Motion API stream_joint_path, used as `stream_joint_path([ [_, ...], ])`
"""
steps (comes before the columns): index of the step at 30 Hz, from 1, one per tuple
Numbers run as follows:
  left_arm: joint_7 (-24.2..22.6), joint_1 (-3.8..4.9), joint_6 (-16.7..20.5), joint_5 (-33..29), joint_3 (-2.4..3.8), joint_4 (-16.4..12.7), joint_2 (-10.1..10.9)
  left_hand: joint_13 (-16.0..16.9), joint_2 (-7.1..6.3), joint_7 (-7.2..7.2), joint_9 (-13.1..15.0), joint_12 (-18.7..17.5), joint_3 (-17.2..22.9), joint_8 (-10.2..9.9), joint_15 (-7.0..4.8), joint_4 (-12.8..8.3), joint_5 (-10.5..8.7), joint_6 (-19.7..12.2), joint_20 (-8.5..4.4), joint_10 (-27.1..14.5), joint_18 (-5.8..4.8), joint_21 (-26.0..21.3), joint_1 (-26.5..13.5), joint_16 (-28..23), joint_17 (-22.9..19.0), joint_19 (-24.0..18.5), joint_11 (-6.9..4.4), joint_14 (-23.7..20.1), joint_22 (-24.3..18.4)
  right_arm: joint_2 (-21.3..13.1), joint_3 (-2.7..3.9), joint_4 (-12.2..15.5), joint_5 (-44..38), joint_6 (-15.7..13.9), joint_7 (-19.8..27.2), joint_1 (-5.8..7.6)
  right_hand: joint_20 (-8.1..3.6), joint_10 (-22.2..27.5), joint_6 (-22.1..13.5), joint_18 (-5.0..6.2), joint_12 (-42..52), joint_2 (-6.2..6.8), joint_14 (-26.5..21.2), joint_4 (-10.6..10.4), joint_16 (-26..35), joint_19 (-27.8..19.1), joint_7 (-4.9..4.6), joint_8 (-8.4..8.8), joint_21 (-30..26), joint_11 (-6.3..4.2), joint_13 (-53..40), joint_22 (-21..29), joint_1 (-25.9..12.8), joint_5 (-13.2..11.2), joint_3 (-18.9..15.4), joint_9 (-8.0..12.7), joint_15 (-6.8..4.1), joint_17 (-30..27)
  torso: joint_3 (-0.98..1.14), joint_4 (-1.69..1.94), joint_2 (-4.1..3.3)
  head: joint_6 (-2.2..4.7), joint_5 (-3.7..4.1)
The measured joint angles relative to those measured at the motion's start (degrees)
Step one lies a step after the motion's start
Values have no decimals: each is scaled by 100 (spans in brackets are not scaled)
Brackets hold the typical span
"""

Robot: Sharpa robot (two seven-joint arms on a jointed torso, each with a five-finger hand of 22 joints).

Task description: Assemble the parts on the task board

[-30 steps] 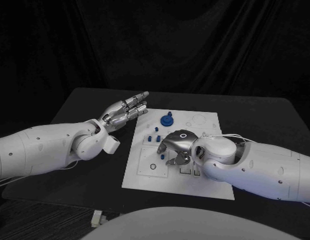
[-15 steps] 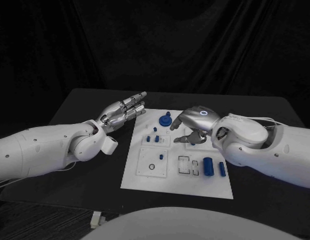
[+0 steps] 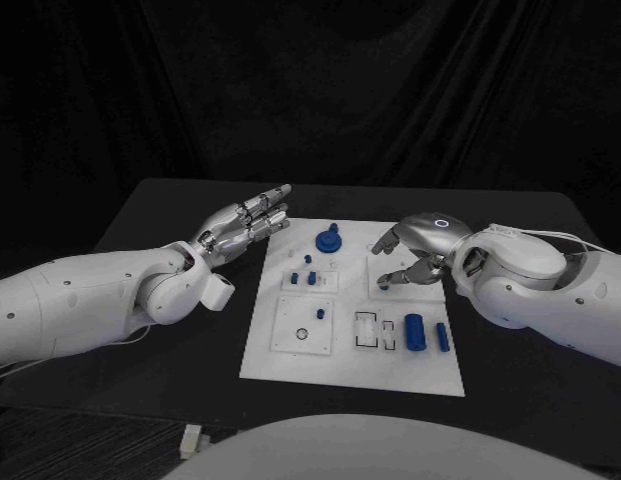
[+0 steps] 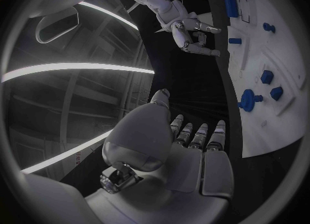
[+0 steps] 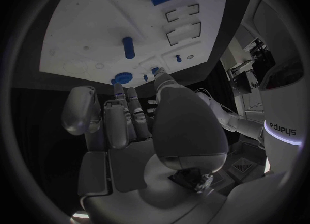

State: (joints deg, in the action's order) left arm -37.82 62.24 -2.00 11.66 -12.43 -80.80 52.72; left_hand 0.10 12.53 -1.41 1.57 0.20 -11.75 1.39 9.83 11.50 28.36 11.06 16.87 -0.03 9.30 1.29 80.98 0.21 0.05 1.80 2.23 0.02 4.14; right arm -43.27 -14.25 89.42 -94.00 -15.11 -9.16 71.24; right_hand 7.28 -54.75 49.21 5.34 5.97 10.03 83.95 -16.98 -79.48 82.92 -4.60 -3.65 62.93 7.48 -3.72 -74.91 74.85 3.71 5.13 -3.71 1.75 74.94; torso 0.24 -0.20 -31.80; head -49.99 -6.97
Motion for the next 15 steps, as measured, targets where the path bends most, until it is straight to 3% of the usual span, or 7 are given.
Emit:
stream_joint_path([
  [6,0,-2,0,0,0,-1,-7,0,0,0,0,0,0,0,0,-29,0,0,0,0,0,0,0,0,1,0,0,0,0,89,-1,-157,47,49,-27,-99,20,-22,35,1,0,13,0,0,0,20,9,0,0,-22,-1,0,38,-23,0,-10,0,0,-1,2,-2,0,8],
  [13,0,-4,0,0,0,1,-14,-1,0,0,0,0,0,0,0,-29,27,0,0,0,0,0,0,0,2,0,0,0,1,204,1,-309,71,91,-23,-221,20,-200,144,2,0,-155,0,52,0,20,-101,-3,2,-91,-1,0,318,-15,52,-11,0,-1,-1,4,-2,0,8],
  [15,1,-4,-1,0,0,1,-14,-2,0,0,4,0,0,0,0,-29,27,0,0,0,0,0,0,0,2,0,0,0,1,237,1,-356,77,109,-19,-256,20,-256,190,1,4,-219,0,112,6,20,-147,-33,13,-92,-1,-1,448,140,112,-17,0,-1,-1,4,-2,0,8],
])
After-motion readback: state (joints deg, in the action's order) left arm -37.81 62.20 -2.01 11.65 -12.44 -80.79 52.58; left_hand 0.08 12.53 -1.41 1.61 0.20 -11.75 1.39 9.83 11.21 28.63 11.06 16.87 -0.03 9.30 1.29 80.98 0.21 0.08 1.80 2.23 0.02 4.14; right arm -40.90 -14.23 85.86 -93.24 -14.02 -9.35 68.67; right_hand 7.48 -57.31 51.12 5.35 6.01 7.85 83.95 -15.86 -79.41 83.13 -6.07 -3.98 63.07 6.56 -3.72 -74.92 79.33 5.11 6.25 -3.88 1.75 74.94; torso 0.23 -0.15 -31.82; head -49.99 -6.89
